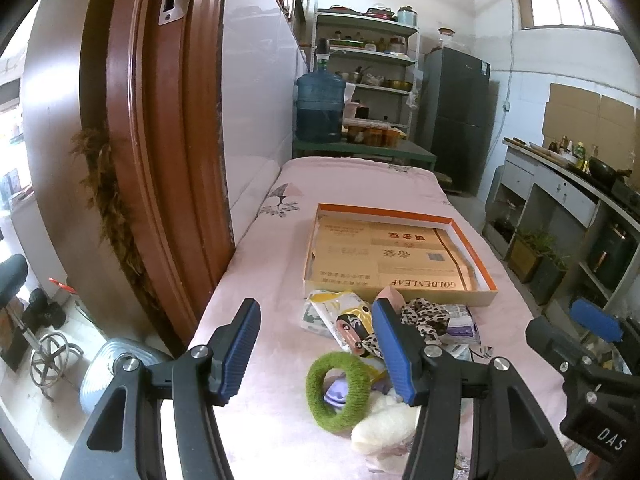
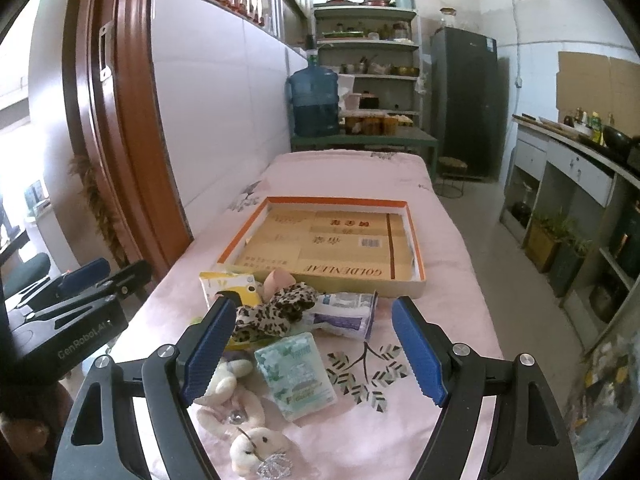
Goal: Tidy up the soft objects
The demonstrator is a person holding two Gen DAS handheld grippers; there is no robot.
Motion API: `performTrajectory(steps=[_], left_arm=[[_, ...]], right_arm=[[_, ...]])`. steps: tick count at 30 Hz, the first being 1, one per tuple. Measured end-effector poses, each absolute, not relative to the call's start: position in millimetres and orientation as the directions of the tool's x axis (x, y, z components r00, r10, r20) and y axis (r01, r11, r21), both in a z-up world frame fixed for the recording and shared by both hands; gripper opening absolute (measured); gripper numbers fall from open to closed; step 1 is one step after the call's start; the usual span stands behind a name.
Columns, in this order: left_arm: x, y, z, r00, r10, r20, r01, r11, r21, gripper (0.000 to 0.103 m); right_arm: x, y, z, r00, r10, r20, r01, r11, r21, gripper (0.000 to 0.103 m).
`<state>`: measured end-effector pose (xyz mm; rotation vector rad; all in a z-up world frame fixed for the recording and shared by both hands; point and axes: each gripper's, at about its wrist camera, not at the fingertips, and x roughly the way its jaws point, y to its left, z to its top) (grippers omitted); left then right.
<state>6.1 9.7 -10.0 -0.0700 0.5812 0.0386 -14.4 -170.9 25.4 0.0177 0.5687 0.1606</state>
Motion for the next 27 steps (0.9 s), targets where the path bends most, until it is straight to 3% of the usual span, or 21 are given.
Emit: performTrajectory(steps=[27], left_arm=[[9.6,10.5,-17.0,0.825,0.017,-0.565,-0.053,0.997,-0.048,0.058]], right_arm=[[-11.3,-171.2,15.4,0.821,0.177,-0.543,-0.160,0.984,0.079,0.081]])
